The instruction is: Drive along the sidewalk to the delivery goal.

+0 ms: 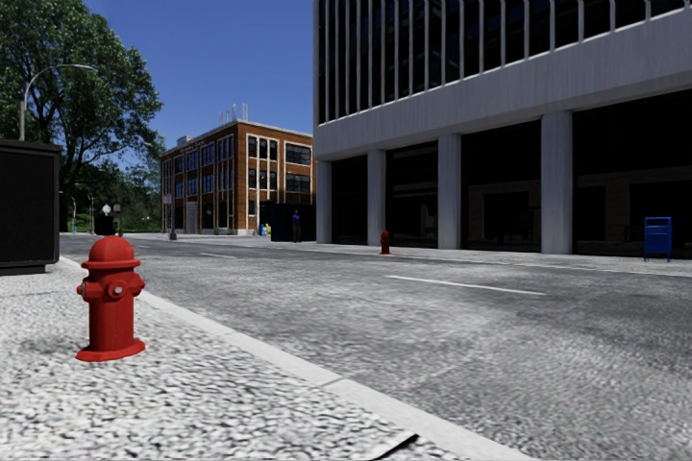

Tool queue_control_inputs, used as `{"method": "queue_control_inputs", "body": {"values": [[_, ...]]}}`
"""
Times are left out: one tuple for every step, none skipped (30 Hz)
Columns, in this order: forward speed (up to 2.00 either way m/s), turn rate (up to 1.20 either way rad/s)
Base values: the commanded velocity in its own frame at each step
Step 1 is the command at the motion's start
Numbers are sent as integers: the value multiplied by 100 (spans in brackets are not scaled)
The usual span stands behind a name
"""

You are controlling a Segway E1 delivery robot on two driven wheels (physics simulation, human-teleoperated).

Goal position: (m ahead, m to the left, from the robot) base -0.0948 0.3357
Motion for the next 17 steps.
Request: {"method": "queue_control_inputs", "body": {"values": [[0,0],[0,0],[0,0],[0,0],[0,0],[0,0],[0,0],[0,0],[0,0],[0,0],[0,0],[0,0],[0,0],[0,0],[0,0],[0,0],[0,0]]}}
